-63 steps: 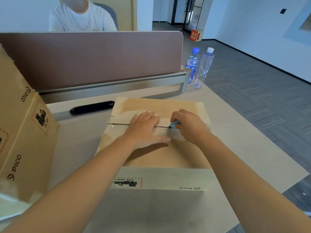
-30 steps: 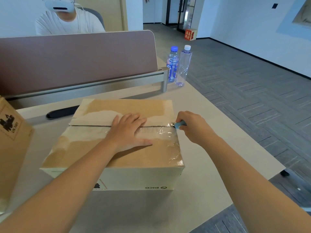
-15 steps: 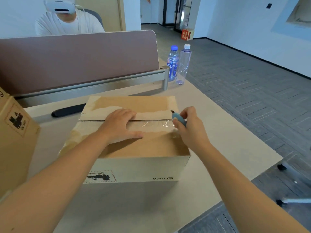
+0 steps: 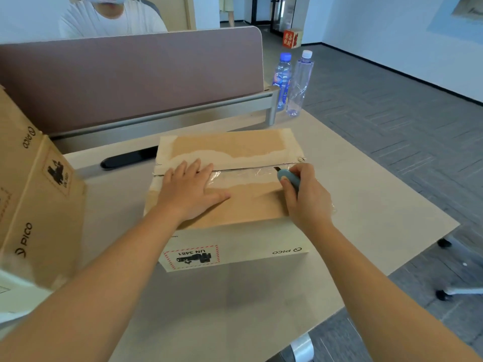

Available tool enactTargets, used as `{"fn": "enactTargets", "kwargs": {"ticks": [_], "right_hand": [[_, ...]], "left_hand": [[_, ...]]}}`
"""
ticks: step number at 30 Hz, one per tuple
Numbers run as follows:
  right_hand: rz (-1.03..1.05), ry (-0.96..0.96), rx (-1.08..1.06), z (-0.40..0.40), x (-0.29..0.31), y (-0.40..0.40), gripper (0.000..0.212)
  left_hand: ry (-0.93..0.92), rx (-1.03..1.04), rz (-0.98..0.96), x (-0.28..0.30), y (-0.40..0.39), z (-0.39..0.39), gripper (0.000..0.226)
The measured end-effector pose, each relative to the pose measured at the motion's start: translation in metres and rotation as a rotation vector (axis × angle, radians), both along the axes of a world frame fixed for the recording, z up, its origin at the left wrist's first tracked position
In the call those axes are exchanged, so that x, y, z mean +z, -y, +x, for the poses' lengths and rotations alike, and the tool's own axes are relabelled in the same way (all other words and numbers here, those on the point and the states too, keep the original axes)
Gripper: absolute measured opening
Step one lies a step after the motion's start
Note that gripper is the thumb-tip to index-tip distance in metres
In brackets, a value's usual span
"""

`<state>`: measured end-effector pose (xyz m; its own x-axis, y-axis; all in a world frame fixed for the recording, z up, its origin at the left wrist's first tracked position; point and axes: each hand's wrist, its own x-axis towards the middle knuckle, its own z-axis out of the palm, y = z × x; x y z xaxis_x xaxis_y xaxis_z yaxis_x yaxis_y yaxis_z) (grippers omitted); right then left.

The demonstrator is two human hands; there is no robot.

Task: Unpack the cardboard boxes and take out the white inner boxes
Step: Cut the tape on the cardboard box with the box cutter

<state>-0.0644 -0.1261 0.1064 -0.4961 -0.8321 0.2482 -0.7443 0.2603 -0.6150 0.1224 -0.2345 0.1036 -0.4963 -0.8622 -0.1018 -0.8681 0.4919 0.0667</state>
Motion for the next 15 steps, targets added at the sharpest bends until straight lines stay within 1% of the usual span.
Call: {"fn": "enactTargets", "kwargs": {"ticks": [4,7,9,10,13,15], "right_hand": [[-0.02,0.044,0.071,-0.01,0.001,0.007,0.021],[-0.08,0.226,0.121,-0.019,0.005,0.009,0.021],[-0.117,0.353,0.159,-0.03,0.01,0.005,0.026],[-0.115,0.382,0.175,-0.037,0.013,0.002,0.025],[-0.099,0.385,0.2,-0.067,0.023,-0.007,0.013],[-0.099,0.373,0.202,-0.09,0.026,-0.018,0.011]], "left_hand": [[-0.008,0.048,0.003,0.001,0.0,-0.002,0.087],[-0.038,0.079,-0.014,0.008,-0.005,-0.008,0.085],[-0.101,0.068,-0.037,0.014,-0.02,-0.023,0.081],[-0.15,0.046,-0.045,0.017,-0.031,-0.034,0.078],[-0.279,-0.027,-0.053,0.025,-0.063,-0.072,0.072],[-0.322,-0.073,-0.084,0.027,-0.085,-0.099,0.078]]}}
